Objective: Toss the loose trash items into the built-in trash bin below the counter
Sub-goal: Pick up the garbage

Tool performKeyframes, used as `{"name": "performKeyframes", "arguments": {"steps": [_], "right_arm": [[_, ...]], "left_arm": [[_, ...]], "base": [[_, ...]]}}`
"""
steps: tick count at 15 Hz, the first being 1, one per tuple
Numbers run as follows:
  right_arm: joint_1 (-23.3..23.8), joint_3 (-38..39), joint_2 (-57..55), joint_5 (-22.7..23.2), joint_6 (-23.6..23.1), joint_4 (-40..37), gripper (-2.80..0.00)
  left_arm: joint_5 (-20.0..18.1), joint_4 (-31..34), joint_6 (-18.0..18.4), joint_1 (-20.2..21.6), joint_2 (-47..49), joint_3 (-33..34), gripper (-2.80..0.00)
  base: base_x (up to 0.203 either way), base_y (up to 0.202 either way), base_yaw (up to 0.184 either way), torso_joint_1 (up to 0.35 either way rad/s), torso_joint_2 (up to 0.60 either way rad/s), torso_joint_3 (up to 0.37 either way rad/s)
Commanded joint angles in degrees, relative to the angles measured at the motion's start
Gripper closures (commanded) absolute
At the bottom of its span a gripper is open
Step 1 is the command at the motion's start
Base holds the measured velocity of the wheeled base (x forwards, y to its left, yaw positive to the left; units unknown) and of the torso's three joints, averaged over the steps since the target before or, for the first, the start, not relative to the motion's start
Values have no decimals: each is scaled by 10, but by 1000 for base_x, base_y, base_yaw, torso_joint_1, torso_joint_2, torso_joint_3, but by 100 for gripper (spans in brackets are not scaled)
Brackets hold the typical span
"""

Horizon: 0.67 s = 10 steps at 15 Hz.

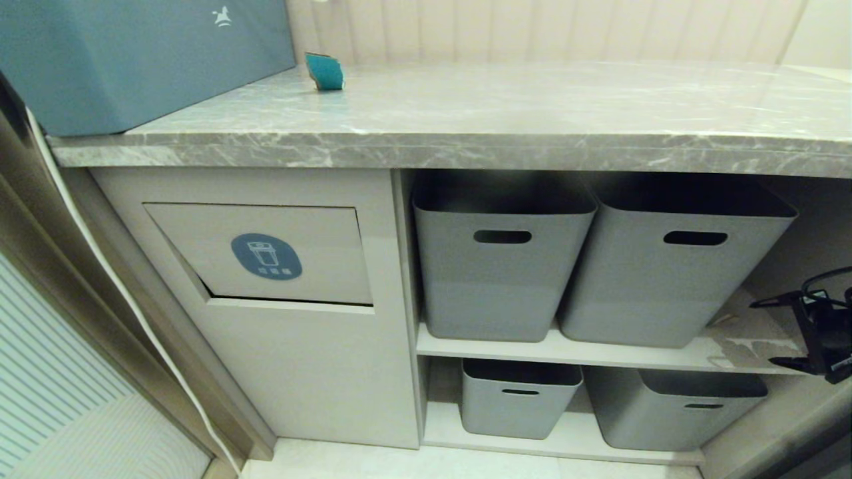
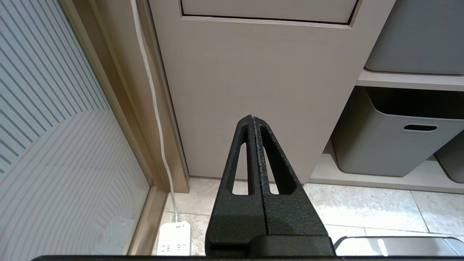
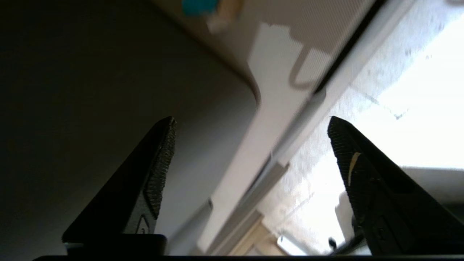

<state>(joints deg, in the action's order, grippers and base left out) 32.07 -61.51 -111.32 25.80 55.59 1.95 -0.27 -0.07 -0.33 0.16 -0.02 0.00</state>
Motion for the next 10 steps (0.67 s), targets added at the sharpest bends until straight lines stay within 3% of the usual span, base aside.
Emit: {"name": "performKeyframes", "arguments": {"steps": [1,10], "right_arm": [[-1,-33,-38,-7,6,1,-280],[-52,-147,-137,-14,60,-1,-280]], "left_arm": [[0,0,0,0,1,1,0],[0,0,0,0,1,1,0]], "base": [[0,0,0,0,0,0],[0,0,0,0,0,0]]}}
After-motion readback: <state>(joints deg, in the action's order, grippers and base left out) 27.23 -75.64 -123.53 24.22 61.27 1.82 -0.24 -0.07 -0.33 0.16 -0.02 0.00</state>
